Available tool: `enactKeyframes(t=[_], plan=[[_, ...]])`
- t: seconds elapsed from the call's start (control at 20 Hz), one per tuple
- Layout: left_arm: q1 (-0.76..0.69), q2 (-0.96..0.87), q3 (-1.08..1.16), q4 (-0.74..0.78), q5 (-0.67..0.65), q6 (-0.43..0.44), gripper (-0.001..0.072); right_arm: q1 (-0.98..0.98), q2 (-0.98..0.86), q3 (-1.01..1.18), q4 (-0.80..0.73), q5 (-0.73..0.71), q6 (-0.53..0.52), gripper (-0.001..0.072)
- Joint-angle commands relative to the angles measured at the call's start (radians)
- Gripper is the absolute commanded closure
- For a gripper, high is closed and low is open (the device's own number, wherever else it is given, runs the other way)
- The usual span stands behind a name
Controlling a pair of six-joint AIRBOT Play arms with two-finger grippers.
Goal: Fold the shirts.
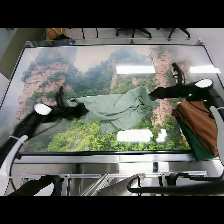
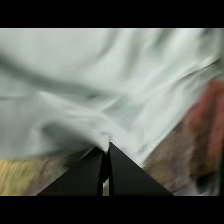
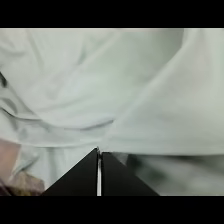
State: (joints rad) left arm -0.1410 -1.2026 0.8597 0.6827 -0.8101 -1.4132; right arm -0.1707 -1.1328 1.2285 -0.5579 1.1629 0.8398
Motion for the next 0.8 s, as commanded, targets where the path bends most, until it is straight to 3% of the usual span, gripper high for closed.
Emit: enactKeyframes(t=[0.0, 0.25, 0.55, 0.75], plan=[[0.122, 0.172, 0.274, -0.002, -0.124, 0.018, 0.0696, -0.046, 0.178, 0.066, 0.074, 0.004, -0.003, 0.0696], [0.391, 0.4, 0.745, -0.002, -0.193, 0.018, 0.0696, -0.132, 0.502, 0.323, 0.096, -0.114, -0.003, 0.0696], [0.811, 0.486, 1.03, 0.006, -0.245, 0.015, 0.0696, -0.17, 0.659, 0.572, -0.092, -0.333, 0.002, 0.0697], [0.742, 0.402, 1.037, -0.002, -0.356, 0.0, 0.0696, -0.169, 0.592, 0.61, -0.1, -0.331, 0.002, 0.0697]])
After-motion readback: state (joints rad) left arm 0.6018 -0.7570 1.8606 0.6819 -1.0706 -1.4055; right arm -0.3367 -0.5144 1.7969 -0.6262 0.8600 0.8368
